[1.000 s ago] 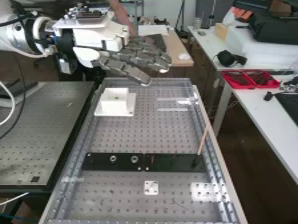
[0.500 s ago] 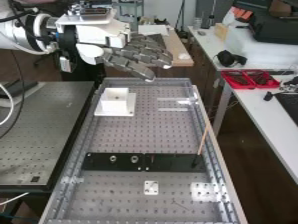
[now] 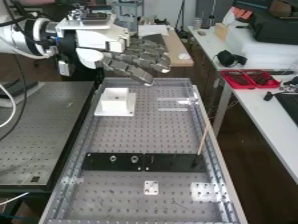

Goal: Grab the smaller nut and place it in the white container

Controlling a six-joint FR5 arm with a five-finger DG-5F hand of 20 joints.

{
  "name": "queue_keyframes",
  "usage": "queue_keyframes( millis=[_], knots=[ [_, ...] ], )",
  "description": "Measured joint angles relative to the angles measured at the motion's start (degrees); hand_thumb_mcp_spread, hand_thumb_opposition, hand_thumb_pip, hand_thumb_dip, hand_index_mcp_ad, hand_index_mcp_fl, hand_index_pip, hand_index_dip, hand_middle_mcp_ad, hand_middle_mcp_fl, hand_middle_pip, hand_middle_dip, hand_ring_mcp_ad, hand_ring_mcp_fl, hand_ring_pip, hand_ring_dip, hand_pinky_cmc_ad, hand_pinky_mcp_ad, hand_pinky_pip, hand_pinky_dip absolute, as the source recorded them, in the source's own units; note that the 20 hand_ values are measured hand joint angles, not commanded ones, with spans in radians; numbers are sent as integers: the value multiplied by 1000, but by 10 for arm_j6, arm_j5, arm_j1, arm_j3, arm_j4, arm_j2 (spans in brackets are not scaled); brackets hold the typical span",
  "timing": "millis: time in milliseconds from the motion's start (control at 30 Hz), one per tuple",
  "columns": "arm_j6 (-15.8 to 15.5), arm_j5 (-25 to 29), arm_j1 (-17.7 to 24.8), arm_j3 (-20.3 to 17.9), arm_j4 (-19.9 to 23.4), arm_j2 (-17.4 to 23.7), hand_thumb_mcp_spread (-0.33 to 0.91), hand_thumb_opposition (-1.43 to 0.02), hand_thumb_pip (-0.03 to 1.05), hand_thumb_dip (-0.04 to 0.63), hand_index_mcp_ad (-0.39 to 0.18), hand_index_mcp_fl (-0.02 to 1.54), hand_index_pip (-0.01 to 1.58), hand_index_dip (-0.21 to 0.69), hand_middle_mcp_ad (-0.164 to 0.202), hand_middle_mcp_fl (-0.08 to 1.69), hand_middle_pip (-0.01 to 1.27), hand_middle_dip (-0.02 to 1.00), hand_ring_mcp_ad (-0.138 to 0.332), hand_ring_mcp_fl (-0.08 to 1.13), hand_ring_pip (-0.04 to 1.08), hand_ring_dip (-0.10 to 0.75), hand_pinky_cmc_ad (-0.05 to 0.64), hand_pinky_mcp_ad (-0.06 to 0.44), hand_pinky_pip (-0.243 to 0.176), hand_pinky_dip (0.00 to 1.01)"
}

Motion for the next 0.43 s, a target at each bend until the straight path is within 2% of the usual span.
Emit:
queue_keyframes(
  millis=[333, 433],
  knots=[
    [-2, -6, -5, 0, 6, 2, 253, -792, 567, 173, -152, 37, 182, 126, 86, 9, 138, 283, 141, 0, 80, 108, 347, 265, -79, 321],
    [-2, -10, -7, 3, 7, 0, 257, -792, 531, 175, -152, 37, 169, 126, 86, 7, 138, 283, 141, 0, 80, 108, 347, 265, -79, 321]
  ],
)
